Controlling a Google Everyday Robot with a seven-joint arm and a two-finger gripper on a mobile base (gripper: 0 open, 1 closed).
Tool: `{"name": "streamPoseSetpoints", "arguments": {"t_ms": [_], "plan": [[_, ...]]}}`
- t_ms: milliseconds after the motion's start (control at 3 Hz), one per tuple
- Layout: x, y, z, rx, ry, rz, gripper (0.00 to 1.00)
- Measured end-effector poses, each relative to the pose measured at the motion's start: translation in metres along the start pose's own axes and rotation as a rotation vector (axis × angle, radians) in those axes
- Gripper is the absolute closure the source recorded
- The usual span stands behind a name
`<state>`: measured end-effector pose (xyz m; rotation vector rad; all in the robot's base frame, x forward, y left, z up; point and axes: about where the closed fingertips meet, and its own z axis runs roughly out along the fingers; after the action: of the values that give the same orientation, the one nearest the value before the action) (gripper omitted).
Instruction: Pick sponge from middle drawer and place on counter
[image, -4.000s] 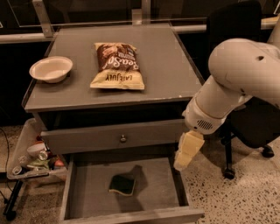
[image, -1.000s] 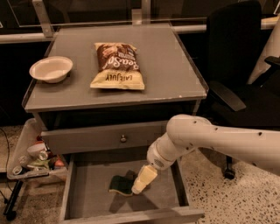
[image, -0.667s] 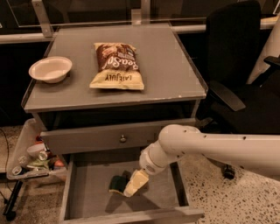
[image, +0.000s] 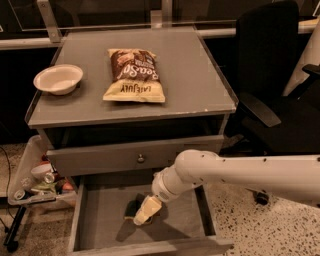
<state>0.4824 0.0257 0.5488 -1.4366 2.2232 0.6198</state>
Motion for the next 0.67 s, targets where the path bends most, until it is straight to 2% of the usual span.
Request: {"name": "streamPoseSetpoints", "arguments": {"t_ms": [667], "plan": [[0.019, -0.007, 0.051, -0.003, -0.053, 0.034, 0.0]]}}
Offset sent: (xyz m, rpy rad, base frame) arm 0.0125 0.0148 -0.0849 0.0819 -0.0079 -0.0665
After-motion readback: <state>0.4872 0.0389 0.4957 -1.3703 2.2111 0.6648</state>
